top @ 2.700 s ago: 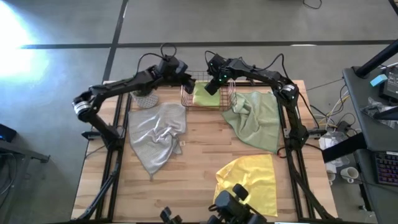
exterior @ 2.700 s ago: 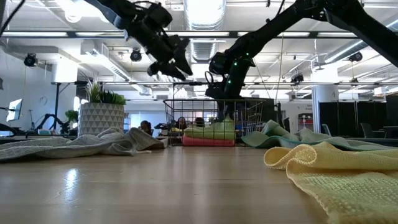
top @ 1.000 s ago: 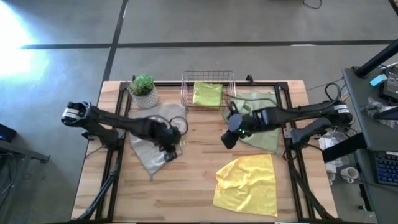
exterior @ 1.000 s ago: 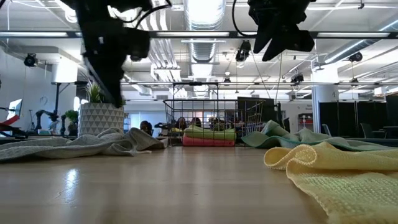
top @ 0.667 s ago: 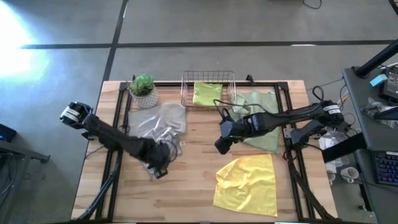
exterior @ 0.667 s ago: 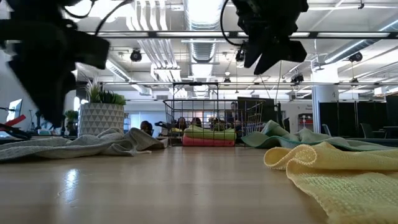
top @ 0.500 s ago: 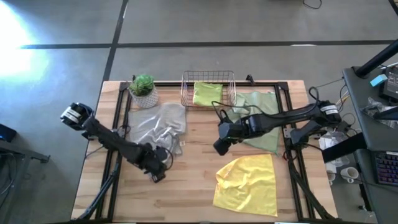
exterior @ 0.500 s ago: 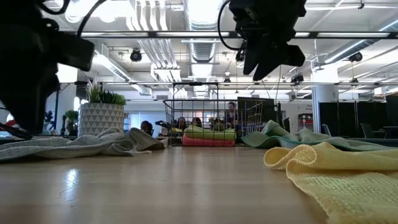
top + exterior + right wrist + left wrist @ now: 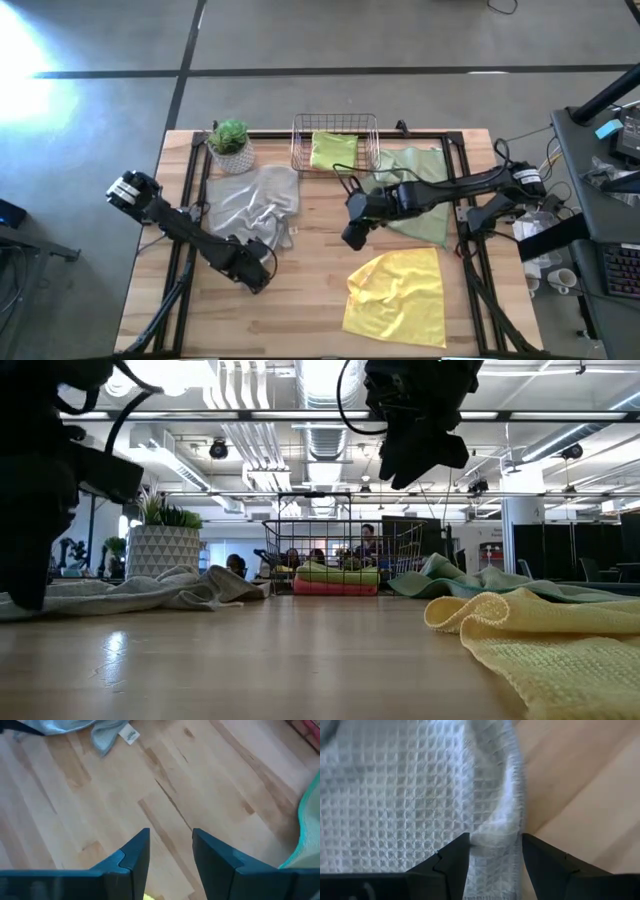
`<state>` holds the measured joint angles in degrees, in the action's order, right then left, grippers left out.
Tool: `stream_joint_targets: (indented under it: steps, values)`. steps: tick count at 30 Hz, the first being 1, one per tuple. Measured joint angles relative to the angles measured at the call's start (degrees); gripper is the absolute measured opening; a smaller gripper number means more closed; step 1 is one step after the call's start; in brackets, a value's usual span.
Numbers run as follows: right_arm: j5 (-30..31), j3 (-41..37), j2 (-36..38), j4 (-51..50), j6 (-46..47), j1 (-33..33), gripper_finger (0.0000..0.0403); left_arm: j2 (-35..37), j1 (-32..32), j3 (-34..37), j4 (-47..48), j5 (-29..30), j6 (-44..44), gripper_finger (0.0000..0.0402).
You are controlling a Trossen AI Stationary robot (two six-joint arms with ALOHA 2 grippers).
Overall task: Fold microfiber towels
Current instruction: Fold the gray towel
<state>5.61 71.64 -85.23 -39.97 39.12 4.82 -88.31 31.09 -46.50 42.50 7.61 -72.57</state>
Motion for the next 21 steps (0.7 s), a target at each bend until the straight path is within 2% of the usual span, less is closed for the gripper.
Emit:
stream_joint_targets:
  steps: [11,15,21]
  values:
    - [-0.04,2.36,0.0,2.71,-4.68,-0.39,0.0136,-4.3,0.24,-0.24,0.62,-1.04,-0.67,0.0156]
    - [-0.03,2.56,-0.02,7.27,-7.1,-0.48,0.0136,-4.0,0.31,-0.56,1.06,-1.02,-0.6,0.0114]
    - [-0.02,2.56,-1.1,12.95,-7.86,-0.63,0.0137,-1.67,1.72,-3.81,0.14,-2.9,-0.05,0.0025]
